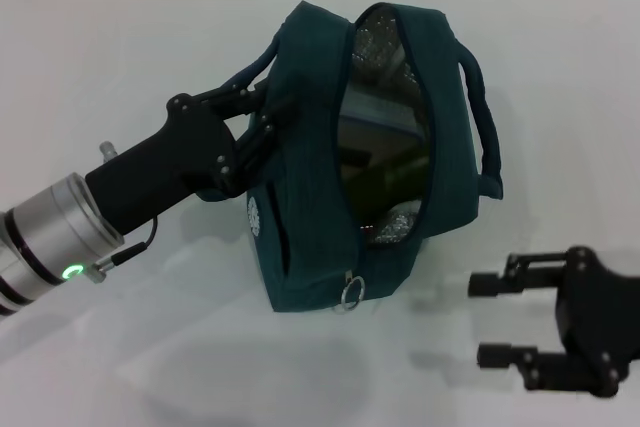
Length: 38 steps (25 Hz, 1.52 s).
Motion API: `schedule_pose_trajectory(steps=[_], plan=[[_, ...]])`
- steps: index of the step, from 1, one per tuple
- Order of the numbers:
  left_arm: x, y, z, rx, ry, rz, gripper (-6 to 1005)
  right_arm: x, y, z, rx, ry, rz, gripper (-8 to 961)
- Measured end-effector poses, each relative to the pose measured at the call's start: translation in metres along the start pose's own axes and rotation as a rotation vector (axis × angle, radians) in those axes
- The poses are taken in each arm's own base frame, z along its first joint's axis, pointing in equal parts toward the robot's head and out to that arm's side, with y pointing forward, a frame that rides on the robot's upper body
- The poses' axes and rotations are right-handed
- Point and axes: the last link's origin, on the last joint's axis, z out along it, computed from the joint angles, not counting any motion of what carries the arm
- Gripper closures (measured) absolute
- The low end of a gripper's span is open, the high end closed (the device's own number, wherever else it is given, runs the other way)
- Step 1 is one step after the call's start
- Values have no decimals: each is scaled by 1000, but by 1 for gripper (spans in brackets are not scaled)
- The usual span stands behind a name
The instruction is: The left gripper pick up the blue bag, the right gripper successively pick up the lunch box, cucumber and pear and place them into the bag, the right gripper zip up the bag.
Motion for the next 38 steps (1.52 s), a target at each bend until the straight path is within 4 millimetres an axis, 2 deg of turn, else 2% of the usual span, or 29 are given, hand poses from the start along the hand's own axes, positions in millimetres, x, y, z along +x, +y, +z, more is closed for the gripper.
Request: schedule_pose_trajectory(steps=[3,8,10,19,20,23,38], plan=[[0,0,0,-1,0,0,675,7,-4,7,-5,59,48,408],[0,0,0,-2,-1,0,669,23,-26,29,97,163,85,408],[0,0,0,-3,-1,0,667,24,-29,32,103,178,85,408],[0,1,2,-11,1,-1,657,23,-44,54,86,239,67,407],[1,1,2,-13,3,-1,656,24,-48,64,78,264,57,407],[1,2,2,-15,6,-1,652,25,-52,73,69,299,53,407],[2,1,4,-20,11,5,636,20,-56,102,-2,351,24,410]])
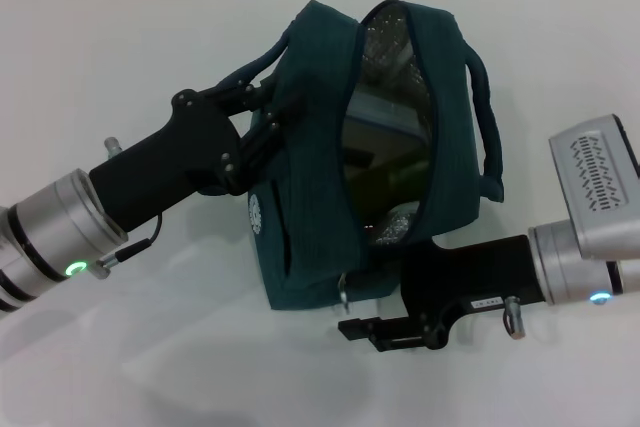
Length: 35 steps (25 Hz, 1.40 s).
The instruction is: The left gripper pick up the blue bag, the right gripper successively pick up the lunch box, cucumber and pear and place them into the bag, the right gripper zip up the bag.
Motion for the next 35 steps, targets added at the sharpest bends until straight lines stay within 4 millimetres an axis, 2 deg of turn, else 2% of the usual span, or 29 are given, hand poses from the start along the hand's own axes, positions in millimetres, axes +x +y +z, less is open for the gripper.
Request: schedule_pose_trajectory(steps=[20,25,35], plan=[[1,-2,0,7,0,7,613,-1,0,3,-14,14,-9,414],[0,-2,0,11,-2,7,607,0,-1,3,-7,30,-25,609],[2,-4,-1,27,11,6,596,0,-5,2,21,31,-95,806]])
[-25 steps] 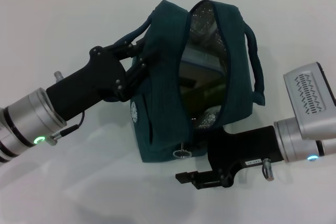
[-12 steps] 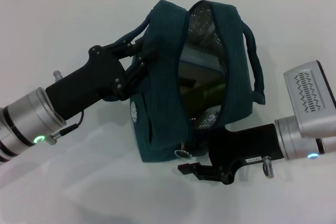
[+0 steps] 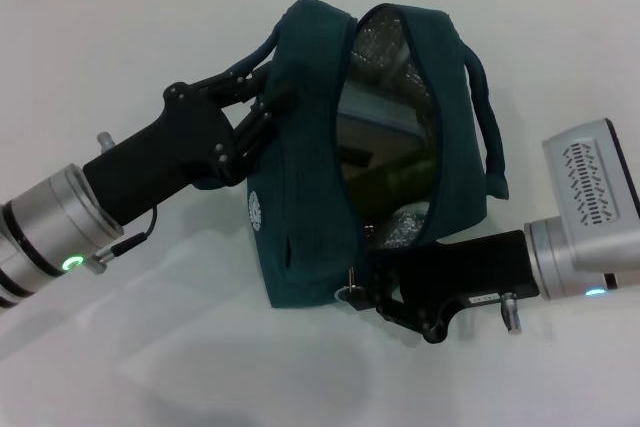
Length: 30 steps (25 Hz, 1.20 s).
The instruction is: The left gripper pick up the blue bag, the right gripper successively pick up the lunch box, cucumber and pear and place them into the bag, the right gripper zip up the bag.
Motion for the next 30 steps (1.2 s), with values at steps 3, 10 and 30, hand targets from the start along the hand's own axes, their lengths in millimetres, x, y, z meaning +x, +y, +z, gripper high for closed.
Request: schedule_pose_trajectory(steps=[3,10,30], plan=[[0,0,0,-1,-1,0,593,-1,0,-1,7,-10,-24,869],[2,0,-6,29,34,-22,548,-7,0,-9,41,-67,-77,934],[7,15,-57,164,191,-18,314,-25,-2,-24,75,-209,-188,933]])
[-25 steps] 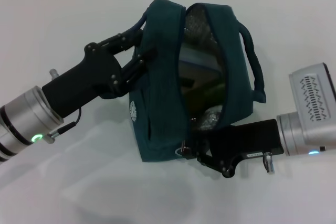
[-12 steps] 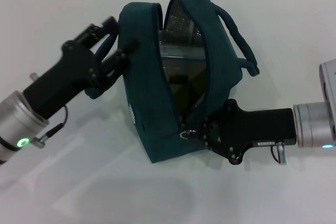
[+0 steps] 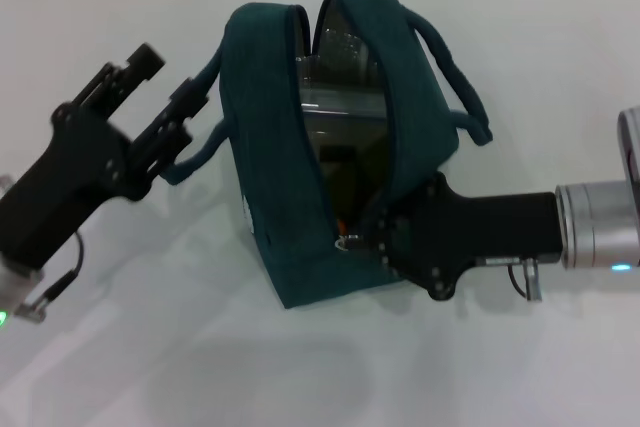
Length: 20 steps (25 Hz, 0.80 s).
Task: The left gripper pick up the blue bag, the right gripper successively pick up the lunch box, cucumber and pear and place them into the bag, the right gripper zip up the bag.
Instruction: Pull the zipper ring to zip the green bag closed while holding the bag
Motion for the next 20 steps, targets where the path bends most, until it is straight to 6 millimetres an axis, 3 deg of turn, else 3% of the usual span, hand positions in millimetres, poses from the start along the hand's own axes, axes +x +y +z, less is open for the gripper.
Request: schedule_pose_trajectory(steps=[10,12,13,20], plan=[[-22,41,-54,26,-72,133,316,-13,-11,7,-11,-24,-63,934],[-24,45,-57,22,-82,140,317,-13,-11,8,-13,-26,-71,934],[-31,58,-67,8,-115,168,317,-14,-11,8,-13,-27,-74,933],[-49,71,-70,-3,-190,153,320,-16,-11,10,-9,-48,-103,934]])
